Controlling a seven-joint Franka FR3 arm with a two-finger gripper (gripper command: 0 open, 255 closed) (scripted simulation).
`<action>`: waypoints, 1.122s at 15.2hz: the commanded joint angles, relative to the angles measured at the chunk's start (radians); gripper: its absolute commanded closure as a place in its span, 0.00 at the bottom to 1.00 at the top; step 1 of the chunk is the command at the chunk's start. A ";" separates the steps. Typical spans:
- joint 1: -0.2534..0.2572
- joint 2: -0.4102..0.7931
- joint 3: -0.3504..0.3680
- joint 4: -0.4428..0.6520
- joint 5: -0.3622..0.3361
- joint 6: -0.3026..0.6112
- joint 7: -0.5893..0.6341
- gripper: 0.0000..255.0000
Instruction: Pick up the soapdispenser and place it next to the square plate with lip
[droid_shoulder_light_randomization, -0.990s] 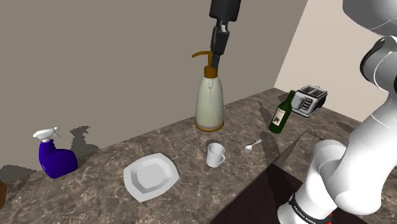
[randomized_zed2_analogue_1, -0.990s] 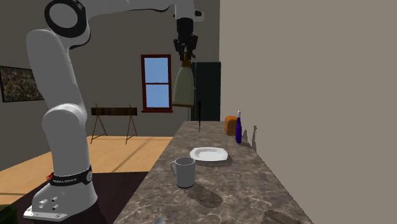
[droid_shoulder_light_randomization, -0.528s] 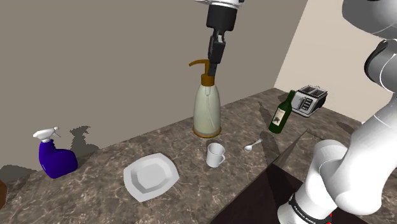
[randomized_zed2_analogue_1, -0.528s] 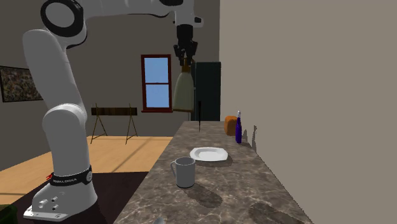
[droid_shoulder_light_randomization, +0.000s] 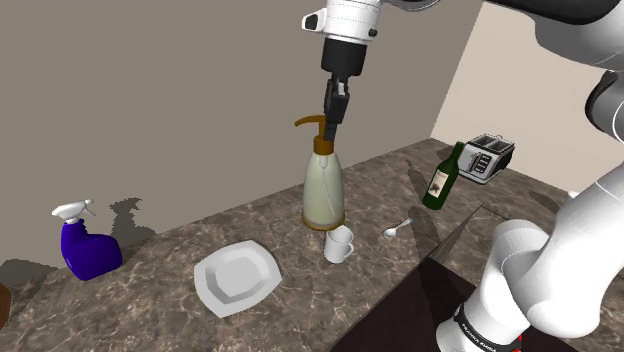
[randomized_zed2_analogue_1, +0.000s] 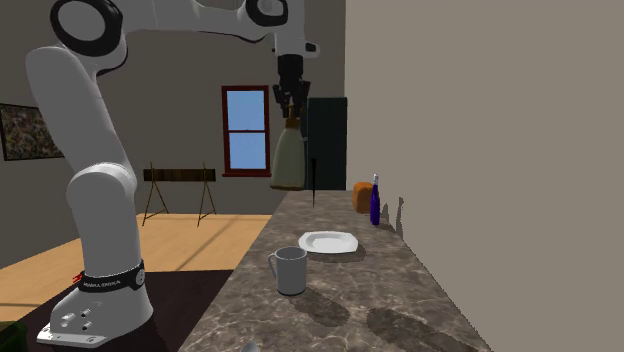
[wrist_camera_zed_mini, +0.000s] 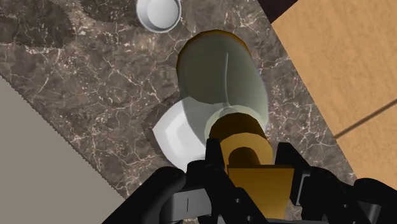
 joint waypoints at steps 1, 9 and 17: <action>0.000 -0.011 0.000 -0.039 0.000 0.030 -0.002 1.00; -0.001 -0.043 0.001 -0.182 -0.001 0.140 -0.006 1.00; -0.001 -0.061 0.001 -0.308 0.000 0.248 -0.010 1.00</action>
